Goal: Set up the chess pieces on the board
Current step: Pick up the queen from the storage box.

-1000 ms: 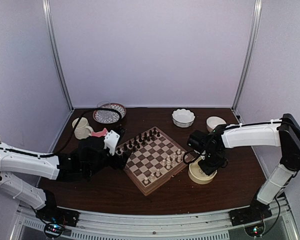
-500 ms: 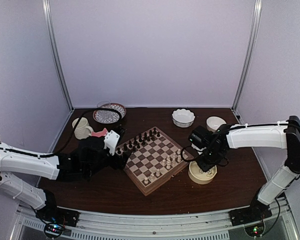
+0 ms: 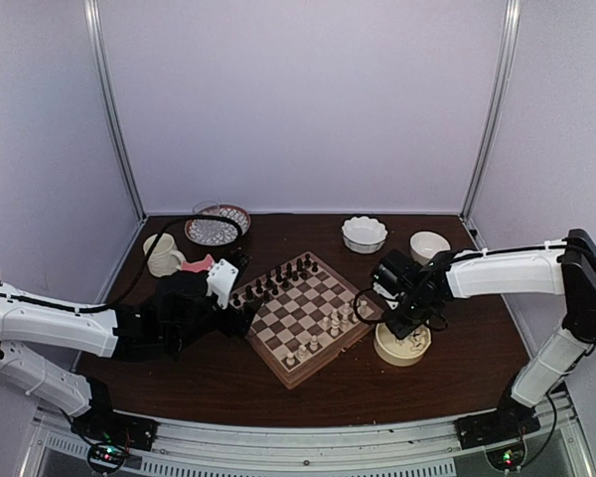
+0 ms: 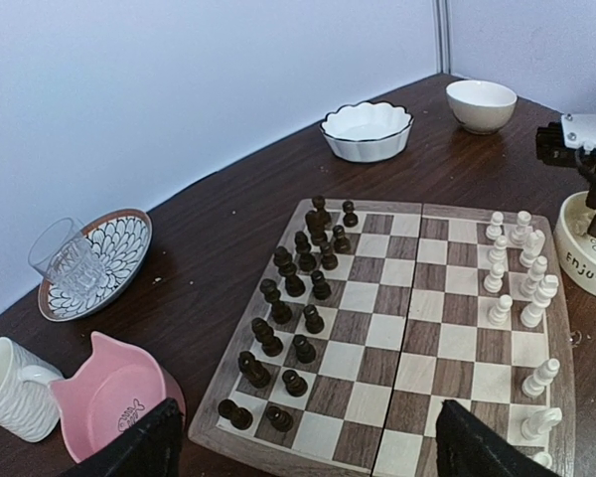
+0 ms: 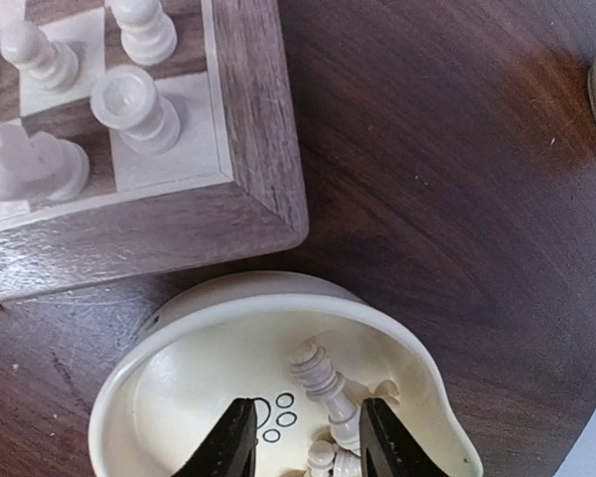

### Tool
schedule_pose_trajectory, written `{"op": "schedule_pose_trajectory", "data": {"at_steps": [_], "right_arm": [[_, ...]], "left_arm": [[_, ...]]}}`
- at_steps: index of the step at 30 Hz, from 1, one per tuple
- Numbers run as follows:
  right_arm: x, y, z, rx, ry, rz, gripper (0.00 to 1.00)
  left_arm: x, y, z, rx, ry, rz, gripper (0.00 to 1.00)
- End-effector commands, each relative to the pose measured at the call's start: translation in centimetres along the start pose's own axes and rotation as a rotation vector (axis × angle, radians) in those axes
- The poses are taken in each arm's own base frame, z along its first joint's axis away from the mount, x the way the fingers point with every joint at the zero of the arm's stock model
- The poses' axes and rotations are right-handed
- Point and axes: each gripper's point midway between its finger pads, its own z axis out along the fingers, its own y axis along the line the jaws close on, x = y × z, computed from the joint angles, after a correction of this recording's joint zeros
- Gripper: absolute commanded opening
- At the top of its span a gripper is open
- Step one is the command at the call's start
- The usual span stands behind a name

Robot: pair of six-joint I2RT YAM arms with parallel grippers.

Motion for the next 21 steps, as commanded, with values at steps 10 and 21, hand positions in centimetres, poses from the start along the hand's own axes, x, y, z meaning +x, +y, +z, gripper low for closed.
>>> {"op": "schedule_pose_trajectory", "data": {"at_steps": [10,21], "right_arm": [[0.4,-0.2,2.8,0.081,0.098,-0.044,0.23],[-3.1,0.1,-5.2,-0.109,-0.273,0.054,0.16]], "left_arm": [[-2.7,-0.2,-0.6,0.035,-0.066,-0.052,0.88],[-2.7,-0.7,-0.7,0.066,-0.071,-0.058,0.88]]}}
